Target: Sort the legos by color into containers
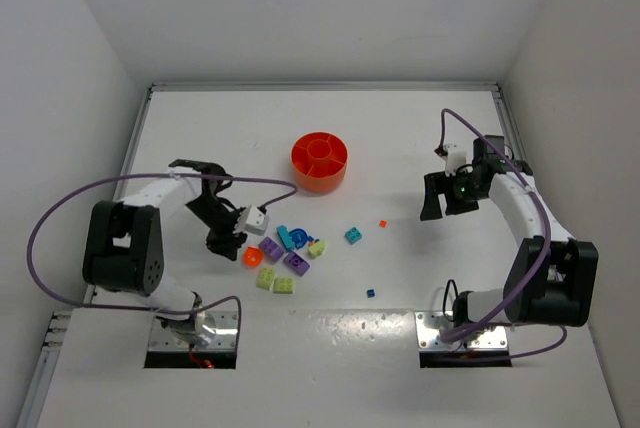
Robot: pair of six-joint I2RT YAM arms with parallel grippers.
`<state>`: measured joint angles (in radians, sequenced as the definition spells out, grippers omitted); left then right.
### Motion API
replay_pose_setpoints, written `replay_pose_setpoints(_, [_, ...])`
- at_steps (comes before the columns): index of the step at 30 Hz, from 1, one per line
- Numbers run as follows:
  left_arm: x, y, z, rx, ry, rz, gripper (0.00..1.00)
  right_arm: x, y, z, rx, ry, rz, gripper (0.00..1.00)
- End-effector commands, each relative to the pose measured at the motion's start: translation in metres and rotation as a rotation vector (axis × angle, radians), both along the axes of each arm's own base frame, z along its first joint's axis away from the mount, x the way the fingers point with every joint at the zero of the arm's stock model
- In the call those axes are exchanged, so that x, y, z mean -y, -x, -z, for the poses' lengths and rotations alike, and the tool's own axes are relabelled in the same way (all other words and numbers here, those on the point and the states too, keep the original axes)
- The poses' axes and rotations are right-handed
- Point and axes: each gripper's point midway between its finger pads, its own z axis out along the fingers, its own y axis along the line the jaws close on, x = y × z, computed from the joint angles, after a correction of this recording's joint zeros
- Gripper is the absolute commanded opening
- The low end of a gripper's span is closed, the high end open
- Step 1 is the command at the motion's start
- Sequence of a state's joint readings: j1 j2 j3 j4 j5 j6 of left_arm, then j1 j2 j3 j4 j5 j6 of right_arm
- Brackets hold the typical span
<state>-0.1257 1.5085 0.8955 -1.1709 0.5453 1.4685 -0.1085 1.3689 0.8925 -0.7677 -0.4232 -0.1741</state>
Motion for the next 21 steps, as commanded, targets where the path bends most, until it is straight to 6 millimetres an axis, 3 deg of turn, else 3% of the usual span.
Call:
replay_pose_setpoints(1, [0.024, -0.033, -0.009, 0.042, 0.127, -0.012, 0.45, -0.002, -0.012, -0.013, 0.054, -0.006, 0.004, 0.77])
replay_pose_setpoints(7, [0.027, -0.049, 0.004, -0.017, 0.139, -0.045, 0.45, -0.002, -0.009, -0.008, 0.026, -0.008, 0.004, 0.77])
replay_pose_setpoints(21, [0.022, -0.04, 0.032, -0.112, 0.096, -0.054, 0.48, -0.001, -0.013, -0.003, 0.002, -0.011, 0.005, 0.77])
